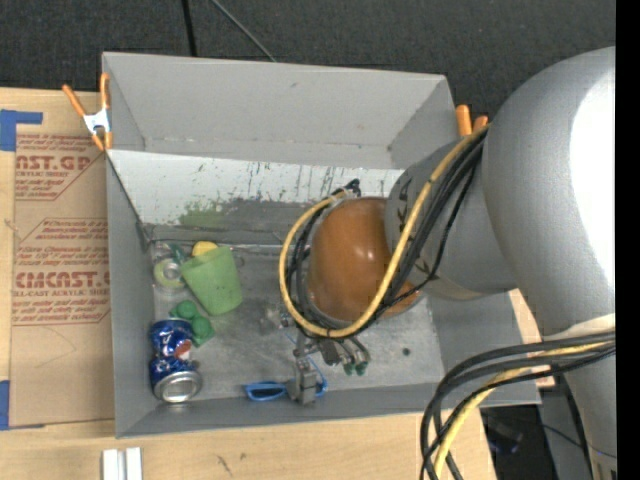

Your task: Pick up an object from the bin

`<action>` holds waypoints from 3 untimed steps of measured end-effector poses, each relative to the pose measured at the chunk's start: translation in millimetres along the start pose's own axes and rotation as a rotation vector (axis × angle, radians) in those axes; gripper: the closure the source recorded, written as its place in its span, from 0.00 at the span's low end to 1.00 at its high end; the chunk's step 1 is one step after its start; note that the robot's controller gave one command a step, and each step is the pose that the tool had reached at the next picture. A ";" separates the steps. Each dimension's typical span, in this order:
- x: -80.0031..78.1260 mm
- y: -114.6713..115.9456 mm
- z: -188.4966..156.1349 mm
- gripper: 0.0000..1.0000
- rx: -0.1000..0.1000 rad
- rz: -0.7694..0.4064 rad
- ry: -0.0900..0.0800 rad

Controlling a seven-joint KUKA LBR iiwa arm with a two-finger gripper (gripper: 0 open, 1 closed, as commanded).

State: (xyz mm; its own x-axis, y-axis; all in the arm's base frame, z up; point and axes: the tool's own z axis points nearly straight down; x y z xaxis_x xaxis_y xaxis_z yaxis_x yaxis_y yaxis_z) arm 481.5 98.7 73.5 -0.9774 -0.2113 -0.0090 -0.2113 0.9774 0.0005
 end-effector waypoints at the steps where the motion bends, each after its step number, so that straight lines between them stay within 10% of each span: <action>1: -1.6 8.1 2.5 0.00 -0.002 -0.440 -0.001; 3: -14.6 38.2 3.8 0.00 -0.001 -0.394 0.004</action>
Offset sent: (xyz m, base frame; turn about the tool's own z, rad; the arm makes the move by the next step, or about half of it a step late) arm -0.0022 0.0066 -0.0035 -0.4389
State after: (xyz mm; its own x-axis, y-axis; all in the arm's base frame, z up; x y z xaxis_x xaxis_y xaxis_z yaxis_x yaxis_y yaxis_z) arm 487.7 139.2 69.8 -0.8211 -0.5707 -0.0050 -0.5707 0.8212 -0.0011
